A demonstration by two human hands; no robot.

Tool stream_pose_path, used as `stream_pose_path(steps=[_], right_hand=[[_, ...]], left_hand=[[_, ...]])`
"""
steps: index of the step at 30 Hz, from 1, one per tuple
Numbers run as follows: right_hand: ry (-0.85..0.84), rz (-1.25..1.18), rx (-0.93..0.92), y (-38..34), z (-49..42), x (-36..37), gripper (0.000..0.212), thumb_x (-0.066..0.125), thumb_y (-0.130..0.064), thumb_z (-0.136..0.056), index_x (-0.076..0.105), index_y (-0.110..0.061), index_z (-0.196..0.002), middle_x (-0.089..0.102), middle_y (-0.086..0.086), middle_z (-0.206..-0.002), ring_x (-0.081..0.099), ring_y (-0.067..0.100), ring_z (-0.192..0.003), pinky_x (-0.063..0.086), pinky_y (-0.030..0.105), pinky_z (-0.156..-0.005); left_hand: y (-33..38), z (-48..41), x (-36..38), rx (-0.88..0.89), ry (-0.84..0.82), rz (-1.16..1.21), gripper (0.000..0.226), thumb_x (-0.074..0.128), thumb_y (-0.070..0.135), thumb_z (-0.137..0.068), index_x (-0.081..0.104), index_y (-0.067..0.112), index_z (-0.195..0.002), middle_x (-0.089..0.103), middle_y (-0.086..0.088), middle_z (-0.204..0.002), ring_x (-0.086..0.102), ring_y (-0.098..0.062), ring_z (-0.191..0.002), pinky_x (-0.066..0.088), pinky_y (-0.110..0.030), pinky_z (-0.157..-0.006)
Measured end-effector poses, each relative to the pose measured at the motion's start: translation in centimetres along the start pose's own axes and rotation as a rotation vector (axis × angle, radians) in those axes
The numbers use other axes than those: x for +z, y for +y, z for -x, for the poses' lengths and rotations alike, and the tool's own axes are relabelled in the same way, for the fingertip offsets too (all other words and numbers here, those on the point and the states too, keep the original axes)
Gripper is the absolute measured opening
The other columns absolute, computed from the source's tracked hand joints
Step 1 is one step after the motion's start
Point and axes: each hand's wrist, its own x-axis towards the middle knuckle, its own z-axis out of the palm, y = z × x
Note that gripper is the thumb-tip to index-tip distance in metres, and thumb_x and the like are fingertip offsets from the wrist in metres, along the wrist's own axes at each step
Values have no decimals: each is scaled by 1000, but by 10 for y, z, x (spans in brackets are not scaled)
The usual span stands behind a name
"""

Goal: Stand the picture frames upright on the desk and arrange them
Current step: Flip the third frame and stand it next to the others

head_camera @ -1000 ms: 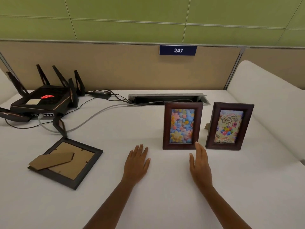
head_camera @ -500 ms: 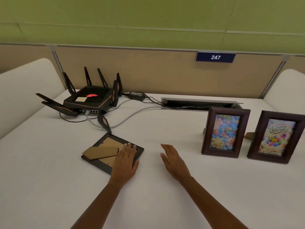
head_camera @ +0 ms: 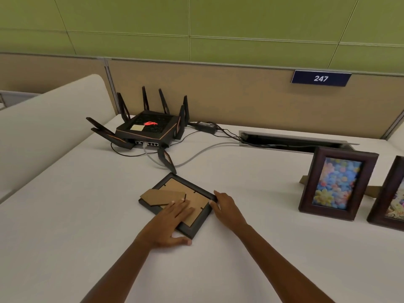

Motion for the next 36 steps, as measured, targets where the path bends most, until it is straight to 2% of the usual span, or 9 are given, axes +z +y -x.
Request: stream_pose_path(steps=[6, 9, 12, 19, 23, 27, 30, 33, 36], right_hand=[[17, -52, 55, -6, -10, -5, 40, 40, -27, -95, 49, -2, -124, 57, 20, -123, 49, 32, -117, 39, 32, -93], [10, -72, 58, -8, -12, -9, 36, 42, -24, -95, 52, -2, -121, 58, 19, -121, 51, 30, -114, 39, 30, -92], [43, -130, 49, -11, -10, -14, 32, 43, -19, -94, 53, -6, -122, 57, 19, -122, 52, 27, -114, 36, 20, -87], [203, -243, -73, -32, -10, -36, 28, 40, -2, -93, 64, -4, -108, 61, 21, -112, 58, 27, -103, 35, 10, -81], [233, -240, -109, -45, -16, -51, 35, 37, 10, -90, 64, -2, -108, 59, 23, -114, 60, 31, -101, 44, 25, -92], [263, -253, -149, -54, -21, -62, 30, 48, 8, -86, 64, -5, -108, 59, 20, -114, 59, 29, -102, 42, 21, -89], [297, -301, -173, -62, -25, -71, 30, 51, 7, -85, 63, -6, -109, 61, 19, -113, 60, 26, -99, 42, 14, -85], [358, -411, -201, -69, -27, -79, 34, 52, 10, -82, 62, -8, -110, 61, 17, -113, 57, 18, -91, 39, -4, -71], [412, -498, -239, -72, -27, -88, 38, 52, 11, -80, 61, -7, -112, 61, 16, -114, 54, 15, -87, 40, -4, -69]], left_hand=[[3, -2, -4, 32, 57, -1, 95, 18, 76, -71, 17, 15, -144, 7, -9, -153, -4, -36, -138, -24, -12, -106], [8, 3, -13, 24, 55, -99, 89, 2, 68, -80, 46, 11, -133, 48, -10, -140, 41, -33, -129, 21, -20, -111], [7, 5, -22, 1, 93, -153, 88, -7, 60, -85, 61, 16, -119, 65, -3, -124, 62, -21, -113, 54, -30, -84], [13, 11, -43, -5, 234, -198, 76, 10, 51, -92, 68, 4, -105, 73, -13, -105, 71, -27, -92, 61, -29, -62], [11, 8, -53, 3, 349, -244, 70, 12, 38, -98, 70, -1, -99, 75, -15, -97, 73, -26, -84, 61, -30, -60], [10, 4, -67, -54, 511, -269, 71, 11, 35, -99, 70, -4, -93, 77, -16, -85, 74, -23, -68, 59, -26, -56], [12, -1, -79, -161, 665, -27, 66, 18, 37, -96, 66, -8, -98, 75, -20, -83, 72, -28, -64, 61, -34, -54], [15, -14, -93, -314, 828, 243, 31, 38, 13, -96, 59, -7, -106, 72, -23, -88, 70, -35, -74, 61, -39, -63], [21, -29, -106, -437, 889, 397, 19, 40, 5, -95, 53, -7, -101, 68, -22, -87, 66, -32, -80, 57, -32, -56]])
